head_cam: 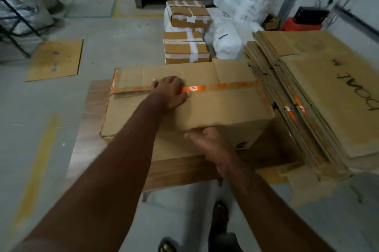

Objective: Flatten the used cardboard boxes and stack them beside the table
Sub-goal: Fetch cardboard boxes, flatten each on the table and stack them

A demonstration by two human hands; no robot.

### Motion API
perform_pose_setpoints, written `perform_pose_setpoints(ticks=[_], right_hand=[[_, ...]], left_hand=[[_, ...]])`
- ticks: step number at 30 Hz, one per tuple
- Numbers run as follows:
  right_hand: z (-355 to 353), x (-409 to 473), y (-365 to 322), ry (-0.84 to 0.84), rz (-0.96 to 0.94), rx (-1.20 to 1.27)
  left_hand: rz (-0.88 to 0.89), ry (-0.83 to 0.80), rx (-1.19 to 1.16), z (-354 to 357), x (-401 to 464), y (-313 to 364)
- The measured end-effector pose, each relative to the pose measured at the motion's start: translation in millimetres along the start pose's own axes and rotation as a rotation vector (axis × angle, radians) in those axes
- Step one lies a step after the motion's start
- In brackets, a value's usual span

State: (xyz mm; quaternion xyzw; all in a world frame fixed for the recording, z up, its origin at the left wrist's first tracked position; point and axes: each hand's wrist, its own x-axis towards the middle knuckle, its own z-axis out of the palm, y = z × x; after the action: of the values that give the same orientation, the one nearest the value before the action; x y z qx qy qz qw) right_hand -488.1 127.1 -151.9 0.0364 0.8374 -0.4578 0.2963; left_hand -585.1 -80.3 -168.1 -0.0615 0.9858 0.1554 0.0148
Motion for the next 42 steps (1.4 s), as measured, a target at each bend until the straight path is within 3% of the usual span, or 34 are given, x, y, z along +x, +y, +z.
perform_pose_setpoints(ticks=[2, 5, 7, 9, 12, 18, 28, 32, 42], right_hand=[[-5.3, 2.9, -7.9, 0.180, -0.138, -0.236], [-7.1, 16.8, -21.1, 0.381, -0.495, -0.509], [-5.9, 30.4, -31.9, 0.354, -0.628, -0.674], [-4.9, 49.0, -38.1, 0.287, -0.644, -0.843], [-8.6, 73.6, -31.8, 0.218, -0.650, -1.002], [-17.9, 94.4, -6.4, 0.167, -0.719, -1.055], [-35.4, 103.7, -26.3, 0.165, -0.884, -1.188], [-41.7, 115.6, -45.3, 0.078, -0.908, -1.208], [-1.4, 183.3, -78.9, 0.220, -0.937, -1.046]], left_hand=[[-0.004, 0.066, -0.005, -4.2, -22.8, -11.1], [-0.137, 0.219, -0.047, -5.0, -64.3, -28.9], [-0.317, 0.236, -0.069, -2.7, -87.0, -40.3], [-0.453, 0.196, -0.127, 0.6, -100.9, -48.9], [-0.493, 0.171, -0.181, 5.8, -108.3, -52.6], [-0.579, 0.165, -0.059, 19.4, -108.9, -39.9], [-0.705, 0.137, 0.042, 22.2, -95.8, -30.8], [-0.837, 0.137, 0.036, 18.0, -86.4, -20.6], [-0.899, 0.104, 0.080, 13.6, -82.0, -10.6]])
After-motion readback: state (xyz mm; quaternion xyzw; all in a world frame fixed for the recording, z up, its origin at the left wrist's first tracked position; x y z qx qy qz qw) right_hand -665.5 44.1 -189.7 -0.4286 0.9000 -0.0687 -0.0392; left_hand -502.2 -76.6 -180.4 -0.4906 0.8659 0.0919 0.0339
